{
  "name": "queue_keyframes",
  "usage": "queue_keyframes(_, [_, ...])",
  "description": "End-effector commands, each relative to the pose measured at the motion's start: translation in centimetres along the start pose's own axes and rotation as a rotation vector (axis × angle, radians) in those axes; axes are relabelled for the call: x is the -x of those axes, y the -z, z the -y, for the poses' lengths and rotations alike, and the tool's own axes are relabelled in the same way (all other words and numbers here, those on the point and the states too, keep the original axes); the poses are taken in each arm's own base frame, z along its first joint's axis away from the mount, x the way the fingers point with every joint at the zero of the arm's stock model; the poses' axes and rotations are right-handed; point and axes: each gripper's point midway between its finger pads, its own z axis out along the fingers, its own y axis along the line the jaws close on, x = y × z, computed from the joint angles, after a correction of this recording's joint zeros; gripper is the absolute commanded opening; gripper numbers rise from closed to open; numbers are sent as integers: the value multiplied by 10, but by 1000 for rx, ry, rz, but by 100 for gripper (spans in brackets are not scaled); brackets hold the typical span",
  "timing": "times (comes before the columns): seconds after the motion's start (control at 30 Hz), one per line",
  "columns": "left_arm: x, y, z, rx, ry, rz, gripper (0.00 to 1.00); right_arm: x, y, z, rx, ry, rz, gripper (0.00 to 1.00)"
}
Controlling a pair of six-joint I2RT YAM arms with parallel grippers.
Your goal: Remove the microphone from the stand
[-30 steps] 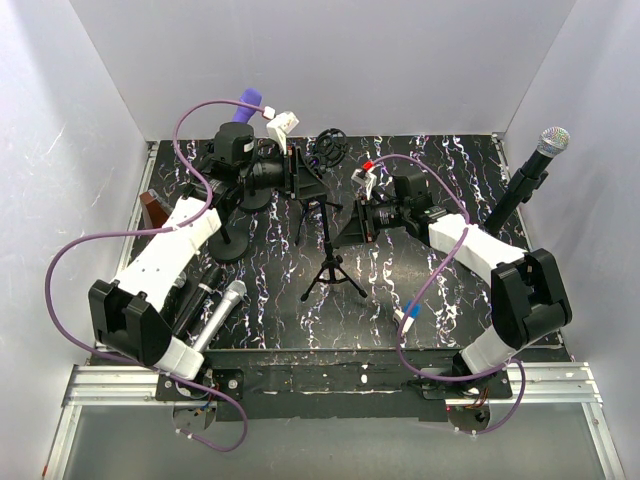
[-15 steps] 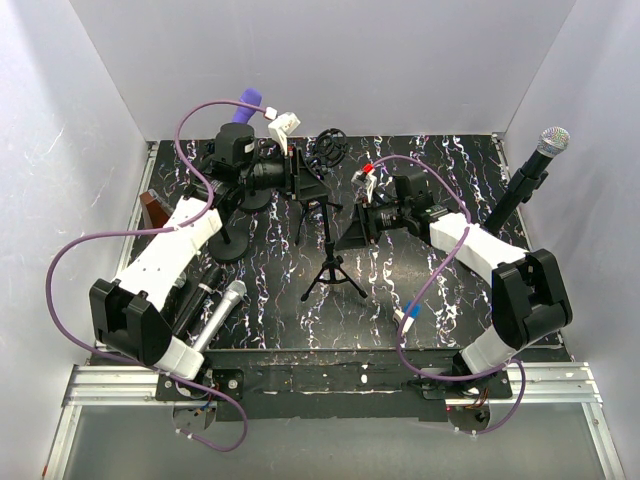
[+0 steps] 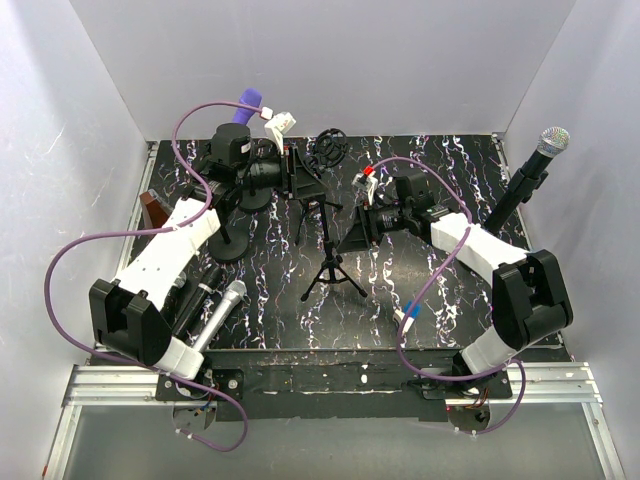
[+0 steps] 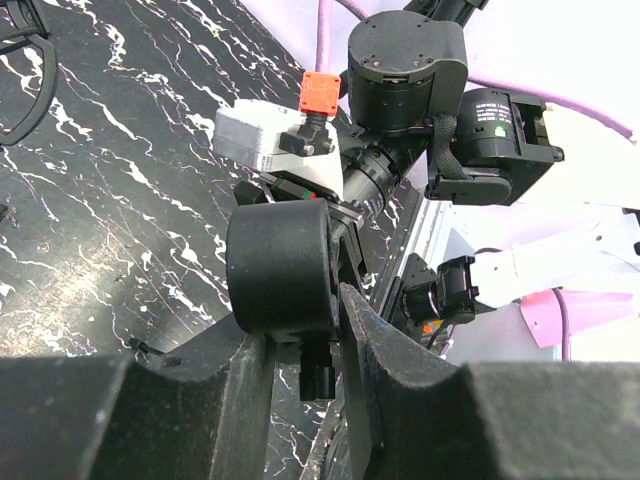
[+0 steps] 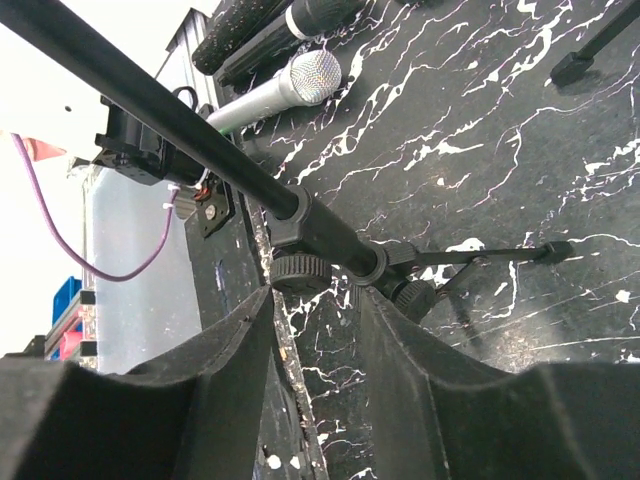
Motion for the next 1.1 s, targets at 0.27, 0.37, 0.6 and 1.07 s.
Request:
queue_keyframes(0.27, [-44,-1,-23,74,113,-129,0,35,-1,-8,37,42,50,46])
queue_keyframes(0.37, [-45,-1,-24,77,111,-129,0,33,-1,-9,44,40,45,40])
queue_keyframes(0.6, [-46,-2,-25,77,116,-127,0,20,0,-6,24,20,28,47])
queue_keyframes(1.07, [-46,-3,-27,76,114,-124,0,13,-1,-13,59,31,7,40])
